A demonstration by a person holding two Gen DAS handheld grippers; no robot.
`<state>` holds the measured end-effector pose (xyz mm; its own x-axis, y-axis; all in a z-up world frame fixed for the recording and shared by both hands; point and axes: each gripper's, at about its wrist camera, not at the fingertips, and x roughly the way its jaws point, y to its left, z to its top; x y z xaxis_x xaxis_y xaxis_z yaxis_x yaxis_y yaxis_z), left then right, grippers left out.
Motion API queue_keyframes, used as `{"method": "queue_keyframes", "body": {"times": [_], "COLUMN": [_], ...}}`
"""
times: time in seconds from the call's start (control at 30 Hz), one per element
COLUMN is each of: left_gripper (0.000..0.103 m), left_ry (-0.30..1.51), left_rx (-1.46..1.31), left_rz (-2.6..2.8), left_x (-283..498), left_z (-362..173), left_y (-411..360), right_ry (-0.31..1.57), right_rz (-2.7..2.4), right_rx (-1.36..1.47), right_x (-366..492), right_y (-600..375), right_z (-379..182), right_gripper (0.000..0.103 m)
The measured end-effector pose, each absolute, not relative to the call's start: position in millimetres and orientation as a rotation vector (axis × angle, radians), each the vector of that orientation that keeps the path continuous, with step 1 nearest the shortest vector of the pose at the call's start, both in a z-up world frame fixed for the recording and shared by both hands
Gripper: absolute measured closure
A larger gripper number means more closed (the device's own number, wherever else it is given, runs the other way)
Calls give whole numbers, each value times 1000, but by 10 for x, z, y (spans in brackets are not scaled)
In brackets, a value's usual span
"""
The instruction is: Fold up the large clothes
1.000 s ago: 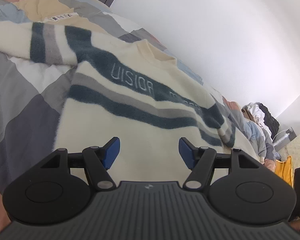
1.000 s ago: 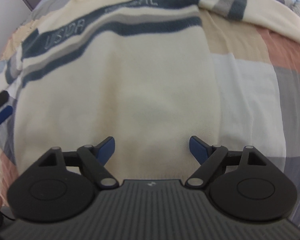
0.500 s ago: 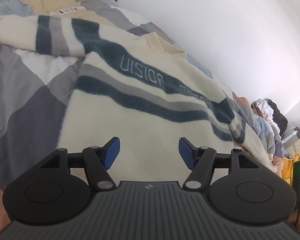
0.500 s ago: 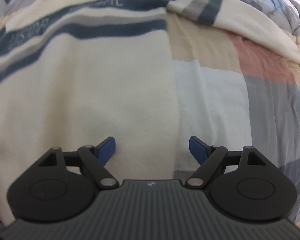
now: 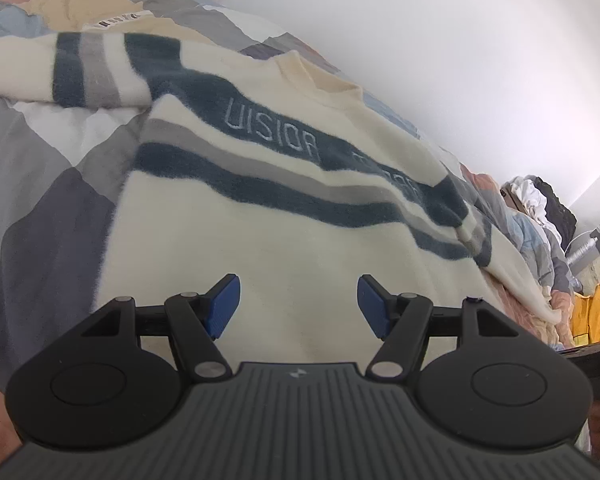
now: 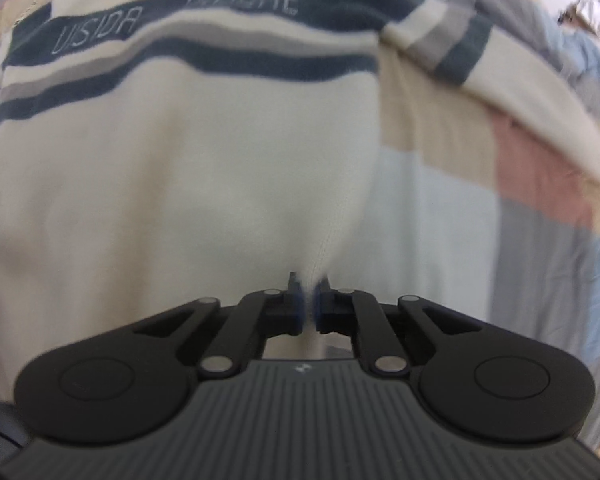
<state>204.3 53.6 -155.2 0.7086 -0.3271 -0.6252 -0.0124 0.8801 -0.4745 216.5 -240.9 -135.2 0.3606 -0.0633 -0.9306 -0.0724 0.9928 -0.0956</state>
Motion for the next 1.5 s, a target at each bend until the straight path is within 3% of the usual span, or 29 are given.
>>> {"method": "queue_keyframes", "body": {"times": [0.2, 0.33, 0.47, 0.5, 0.67, 0.93, 1.07, 1.3, 1.5], "left_gripper": [33, 33, 33, 33, 33, 33, 33, 33, 33], "left_ry": [773, 762, 741, 731, 713, 750, 794, 831, 827], "left_rx": [-452, -444, -446, -440, -429, -351, -330, -280, -313], "left_rz": [-194, -186, -189, -186, -176, -183, -170, -152, -140], "left_x": [2039, 2022, 2015, 2014, 2056, 2081, 2166, 2244, 2242], "left_z": [-1545, -1510, -1465, -1449, -1428, -1623, -1747, -1852, -1842], "left_y": [492, 507, 514, 512, 480, 275, 228, 126, 163], "right_ry": [1212, 1163, 1063, 1044, 952, 984, 1012, 827, 759], "right_rz": [-56, -75, -9, 17, 128, 95, 98, 41, -27], "right_rx": [-44, 18, 48, 62, 89, 170, 329, 406, 602], "right_x": [2201, 2199, 2159, 2130, 2060, 2332, 2415, 2510, 2564], "right_y": [-2610, -2578, -2414, -2349, -1993, -1890, -2095, -2823, -3738], "right_z": [-1355, -1182, -912, -856, -855, -1578, -1597, -1190, -1323], "right_gripper": [93, 86, 41, 39, 39, 39, 39, 39, 37]}}
